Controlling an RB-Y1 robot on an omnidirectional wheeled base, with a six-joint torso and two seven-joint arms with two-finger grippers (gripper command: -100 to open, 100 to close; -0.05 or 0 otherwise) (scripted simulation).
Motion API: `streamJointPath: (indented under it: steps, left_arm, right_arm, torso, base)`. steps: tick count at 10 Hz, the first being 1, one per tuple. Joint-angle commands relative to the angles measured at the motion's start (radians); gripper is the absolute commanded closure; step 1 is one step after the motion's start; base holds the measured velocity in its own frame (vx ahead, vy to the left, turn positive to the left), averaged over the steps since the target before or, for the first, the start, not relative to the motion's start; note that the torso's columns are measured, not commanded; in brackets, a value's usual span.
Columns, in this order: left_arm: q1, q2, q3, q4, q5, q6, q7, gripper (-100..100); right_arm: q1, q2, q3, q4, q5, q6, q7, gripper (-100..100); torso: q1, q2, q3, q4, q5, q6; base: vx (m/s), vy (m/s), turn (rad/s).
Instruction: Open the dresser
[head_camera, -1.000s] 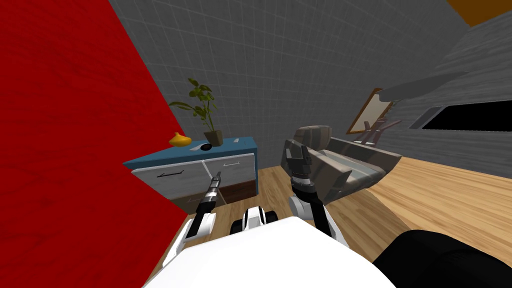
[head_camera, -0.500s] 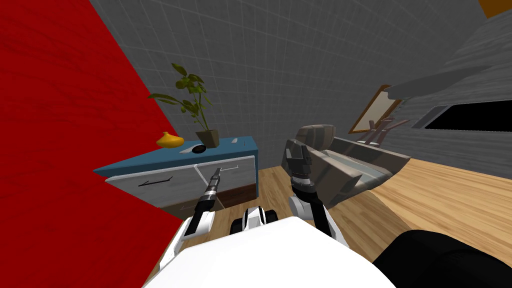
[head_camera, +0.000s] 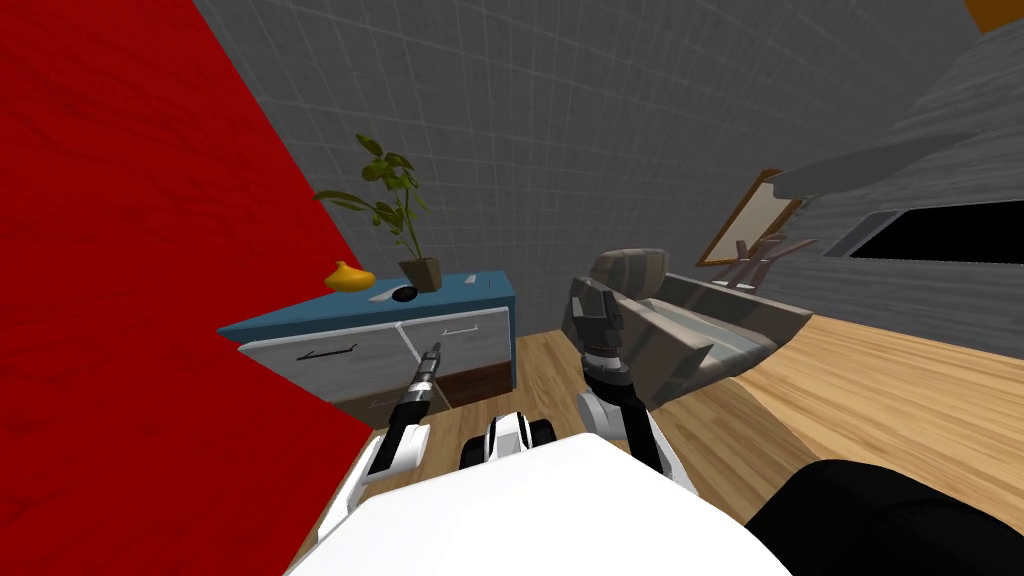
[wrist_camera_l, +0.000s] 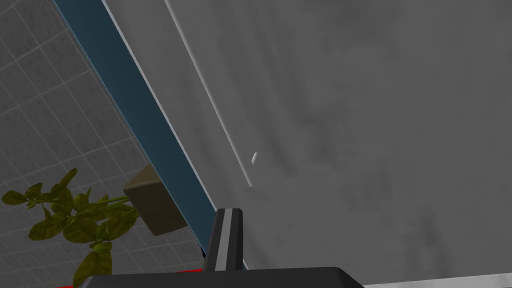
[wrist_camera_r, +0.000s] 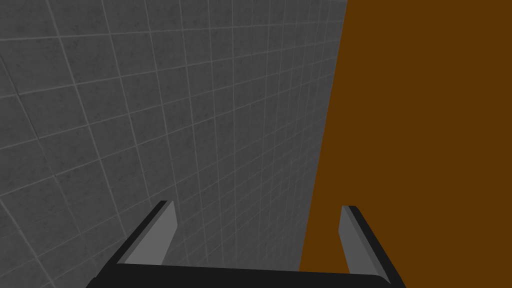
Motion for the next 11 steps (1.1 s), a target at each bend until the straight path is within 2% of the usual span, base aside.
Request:
streamJointPath:
  steps: [1,2,5,8,9,10,11]
  left_arm:
    - [0.007,0.003,-0.003,-0.014,0.000,0.007,0.003,100]
    - [-0.003,-0.003,0.002,0.009,0.003,0.002,0.003,-100]
    - [-0.009,-0.005,0.005,0.022,0.004,-0.003,0.002,-100]
    - [-0.070,-0.052,0.062,0.030,-0.003,0.054,-0.030,-100]
    - [-0.062,-0.043,0.053,0.031,-0.001,0.042,-0.023,-100]
    - [-0.043,-0.031,0.036,0.027,0.000,0.028,-0.015,100]
    - [-0.023,-0.016,0.017,0.025,0.003,0.009,-0.005,100]
  right_arm:
    - [0.000,0.000,0.000,0.000,0.000,0.000,0.000,0]
    - [0.000,0.000,0.000,0.000,0.000,0.000,0.000,0]
    - [0.001,0.000,0.000,0.000,0.000,0.000,0.000,0]
    - [0.000,0.000,0.000,0.000,0.000,0.000,0.000,0]
    - [0.000,0.000,0.000,0.000,0.000,0.000,0.000,0]
    - [0.000,0.000,0.000,0.000,0.000,0.000,0.000,0]
    - [0.001,0.000,0.000,0.000,0.000,0.000,0.000,0]
  torso:
    - [0.001,-0.003,-0.002,-0.001,0.000,0.000]
    - [0.002,-0.011,-0.006,-0.003,0.001,0.000]
    - [0.002,-0.014,-0.009,-0.004,0.000,0.000]
    - [0.003,0.002,0.002,0.001,0.001,0.000]
    - [0.003,-0.001,0.000,0.000,0.001,0.000]
    - [0.001,-0.006,-0.003,-0.002,0.000,-0.001]
    - [-0.002,-0.009,-0.005,-0.003,0.000,-0.001]
  base:
    - [-0.088,-0.006,0.002]
    - [0.078,-0.001,-0.008]
    - [0.143,0.001,-0.003]
    - [-0.016,0.043,-0.220]
    - [-0.022,0.027,-0.029]
    - [-0.003,-0.015,0.213]
    - [0.015,-0.046,0.310]
